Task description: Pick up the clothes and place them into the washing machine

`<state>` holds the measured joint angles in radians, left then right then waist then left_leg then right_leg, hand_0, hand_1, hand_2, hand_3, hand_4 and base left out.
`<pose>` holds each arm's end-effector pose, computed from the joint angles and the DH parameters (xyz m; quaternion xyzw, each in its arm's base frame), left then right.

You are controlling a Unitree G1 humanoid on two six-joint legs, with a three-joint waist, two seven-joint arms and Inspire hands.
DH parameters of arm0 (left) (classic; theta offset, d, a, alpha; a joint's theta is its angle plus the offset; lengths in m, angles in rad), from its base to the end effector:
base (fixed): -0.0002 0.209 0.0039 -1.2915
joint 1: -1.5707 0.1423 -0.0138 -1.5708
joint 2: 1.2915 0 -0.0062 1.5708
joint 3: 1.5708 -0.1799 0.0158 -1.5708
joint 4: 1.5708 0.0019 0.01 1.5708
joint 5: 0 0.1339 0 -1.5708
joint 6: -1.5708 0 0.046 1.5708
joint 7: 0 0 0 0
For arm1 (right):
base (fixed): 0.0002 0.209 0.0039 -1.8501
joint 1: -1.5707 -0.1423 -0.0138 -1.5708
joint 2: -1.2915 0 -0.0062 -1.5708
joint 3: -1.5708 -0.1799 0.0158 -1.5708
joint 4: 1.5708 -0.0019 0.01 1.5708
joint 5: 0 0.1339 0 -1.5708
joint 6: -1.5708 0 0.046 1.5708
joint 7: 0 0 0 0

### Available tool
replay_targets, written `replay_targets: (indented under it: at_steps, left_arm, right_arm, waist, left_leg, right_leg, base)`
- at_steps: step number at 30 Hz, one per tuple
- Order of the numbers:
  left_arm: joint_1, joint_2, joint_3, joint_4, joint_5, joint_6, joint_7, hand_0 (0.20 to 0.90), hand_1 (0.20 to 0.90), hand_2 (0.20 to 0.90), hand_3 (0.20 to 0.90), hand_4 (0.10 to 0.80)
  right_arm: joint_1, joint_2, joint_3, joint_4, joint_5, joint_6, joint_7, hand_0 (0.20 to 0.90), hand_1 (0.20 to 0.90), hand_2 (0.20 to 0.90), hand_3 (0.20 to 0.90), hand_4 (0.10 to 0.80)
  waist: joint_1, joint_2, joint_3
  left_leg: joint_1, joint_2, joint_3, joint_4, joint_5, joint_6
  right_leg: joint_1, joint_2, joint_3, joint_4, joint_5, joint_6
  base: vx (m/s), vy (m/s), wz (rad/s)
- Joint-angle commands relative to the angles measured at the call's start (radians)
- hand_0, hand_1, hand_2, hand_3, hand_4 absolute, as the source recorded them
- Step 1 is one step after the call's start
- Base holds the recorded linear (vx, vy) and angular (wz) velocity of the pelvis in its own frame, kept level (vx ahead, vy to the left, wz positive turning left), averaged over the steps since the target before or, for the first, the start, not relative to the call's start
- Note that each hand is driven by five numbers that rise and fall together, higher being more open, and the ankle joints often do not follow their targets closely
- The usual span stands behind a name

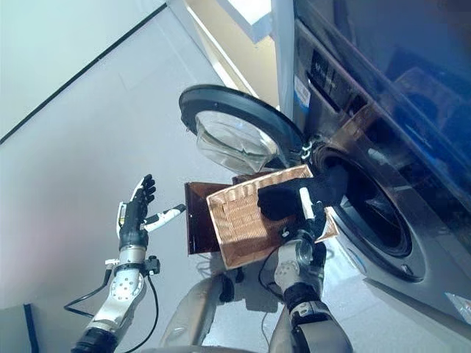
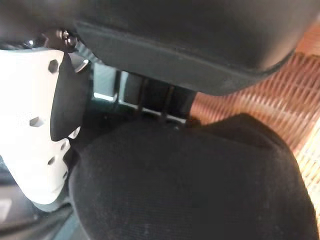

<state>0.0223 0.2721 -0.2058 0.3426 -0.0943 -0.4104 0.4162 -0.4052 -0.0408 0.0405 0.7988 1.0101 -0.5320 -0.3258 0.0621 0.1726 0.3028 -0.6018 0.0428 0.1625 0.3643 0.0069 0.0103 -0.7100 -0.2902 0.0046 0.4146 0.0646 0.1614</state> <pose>0.1797 0.1769 0.0009 0.0842 -0.0243 0.1204 0.9888 0.2554 -0.1530 0.0107 0.4015 0.0311 -0.3032 0.8636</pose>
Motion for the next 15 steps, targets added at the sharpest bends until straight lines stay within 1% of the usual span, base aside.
replay_targets:
  at_steps: [1,4,6,8,11,15]
  left_arm:
    - [-0.002,0.037,0.073,-0.129,-0.003,-0.098,0.041,0.900,0.900,0.900,0.900,0.800]
    - [0.006,0.042,0.089,-0.147,0.000,-0.101,0.048,0.900,0.900,0.900,0.900,0.800]
    - [0.014,0.043,0.091,-0.154,-0.005,-0.103,0.048,0.900,0.900,0.900,0.900,0.800]
    - [0.021,0.044,0.089,-0.152,-0.012,-0.105,0.046,0.900,0.900,0.900,0.900,0.800]
    - [0.027,0.044,0.085,-0.141,-0.028,-0.112,0.041,0.900,0.900,0.900,0.900,0.800]
    - [0.036,0.044,0.088,-0.141,-0.032,-0.112,0.036,0.900,0.900,0.900,0.900,0.800]
  right_arm:
    - [-0.042,0.021,-0.002,-0.156,0.002,-0.132,0.036,0.200,0.200,0.200,0.200,0.300]
    - [-0.061,0.023,-0.012,-0.168,0.007,-0.157,0.030,0.200,0.200,0.200,0.200,0.300]
    - [-0.076,0.025,-0.026,-0.173,0.018,-0.172,0.027,0.200,0.200,0.200,0.200,0.300]
    - [-0.084,0.025,-0.035,-0.182,0.026,-0.186,0.026,0.200,0.200,0.200,0.200,0.300]
    - [-0.097,0.019,-0.051,-0.182,0.033,-0.198,0.020,0.200,0.200,0.200,0.200,0.300]
    - [-0.114,0.007,-0.070,-0.180,0.034,-0.206,0.014,0.200,0.200,0.200,0.200,0.300]
  waist:
    - [-0.012,0.016,0.001]
    - [-0.014,0.022,0.009]
    - [-0.013,0.024,0.012]
    - [-0.012,0.024,0.014]
    - [-0.014,0.026,0.010]
    - [-0.013,0.032,0.005]
  left_leg:
    - [-0.139,0.054,-0.061,0.165,-0.130,-0.070]
    - [-0.180,0.058,-0.065,0.228,-0.162,-0.063]
    - [-0.193,0.060,-0.064,0.248,-0.172,-0.059]
    - [-0.208,0.059,-0.060,0.266,-0.182,-0.053]
    - [-0.211,0.058,-0.054,0.264,-0.187,-0.048]
    - [-0.200,0.056,-0.047,0.246,-0.187,-0.048]
  right_leg:
    - [-0.038,0.018,-0.006,0.122,-0.172,-0.052]
    - [-0.081,0.027,0.007,0.177,-0.191,-0.059]
    - [-0.102,0.029,0.015,0.203,-0.198,-0.063]
    - [-0.119,0.033,0.020,0.214,-0.202,-0.067]
    - [-0.129,0.037,0.034,0.211,-0.204,-0.069]
    - [-0.130,0.037,0.040,0.205,-0.205,-0.069]
  base:
    - [0.047,0.003,-0.32]
    - [-0.018,0.011,-0.06]
    - [-0.028,0.028,0.01]
    - [-0.016,0.036,-0.27]
    - [0.010,0.033,-0.25]
    - [0.025,0.033,-0.09]
